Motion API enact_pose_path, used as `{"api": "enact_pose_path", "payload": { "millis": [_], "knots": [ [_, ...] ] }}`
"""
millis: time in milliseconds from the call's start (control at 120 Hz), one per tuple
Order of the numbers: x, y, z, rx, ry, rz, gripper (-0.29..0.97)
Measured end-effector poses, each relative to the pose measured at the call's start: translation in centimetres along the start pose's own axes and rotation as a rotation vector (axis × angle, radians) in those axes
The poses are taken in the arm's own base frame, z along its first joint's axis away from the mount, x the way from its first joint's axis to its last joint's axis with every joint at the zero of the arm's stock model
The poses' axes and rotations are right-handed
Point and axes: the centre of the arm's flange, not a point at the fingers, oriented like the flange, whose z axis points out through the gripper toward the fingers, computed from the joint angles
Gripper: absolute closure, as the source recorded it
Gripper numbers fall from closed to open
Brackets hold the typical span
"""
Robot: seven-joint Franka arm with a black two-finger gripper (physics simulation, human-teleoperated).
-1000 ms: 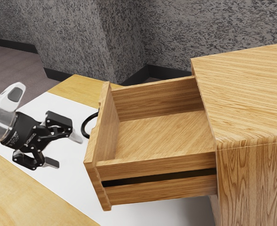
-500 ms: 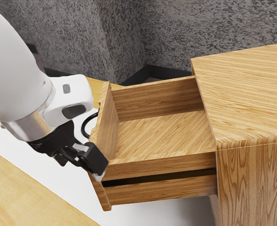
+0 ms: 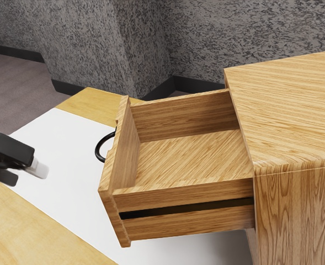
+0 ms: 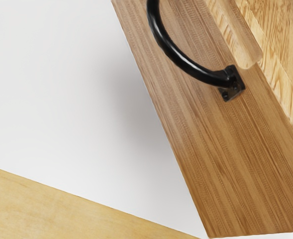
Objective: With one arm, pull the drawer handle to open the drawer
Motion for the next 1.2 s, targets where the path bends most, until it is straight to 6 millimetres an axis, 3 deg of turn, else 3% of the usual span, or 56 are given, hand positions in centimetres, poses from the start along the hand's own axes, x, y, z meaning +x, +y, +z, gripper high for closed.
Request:
{"api": "enact_pose_path", "payload": {
  "millis": [58, 133, 350, 383, 425, 475, 517, 600, 733, 850, 1200],
  "knots": [
    [0.9, -2.1, 1.7, -0.053, 0.015, -0.137, 0.00],
    [2.0, -2.4, 2.5, -0.094, 0.058, -0.255, 0.00],
    [2.2, 0.3, 2.0, -0.192, 0.138, -0.421, 0.00],
    [3.1, 1.6, 0.3, -0.183, 0.169, -0.401, 0.00],
    [5.2, 6.1, -2.6, -0.114, 0.188, -0.324, 0.00],
    [6.6, 10.0, -1.7, 0.027, 0.144, -0.271, 0.00],
    [7.0, 11.1, -0.3, 0.145, 0.103, -0.265, 0.00],
    [6.9, 10.5, 1.1, 0.325, 0.038, -0.300, 0.00],
    [4.9, 9.2, 0.8, 0.464, -0.023, -0.345, 0.00],
    [2.8, 8.9, -0.1, 0.507, -0.052, -0.364, 0.00],
    [0.1, 9.4, -0.6, 0.543, -0.087, -0.415, 0.00]
  ]
}}
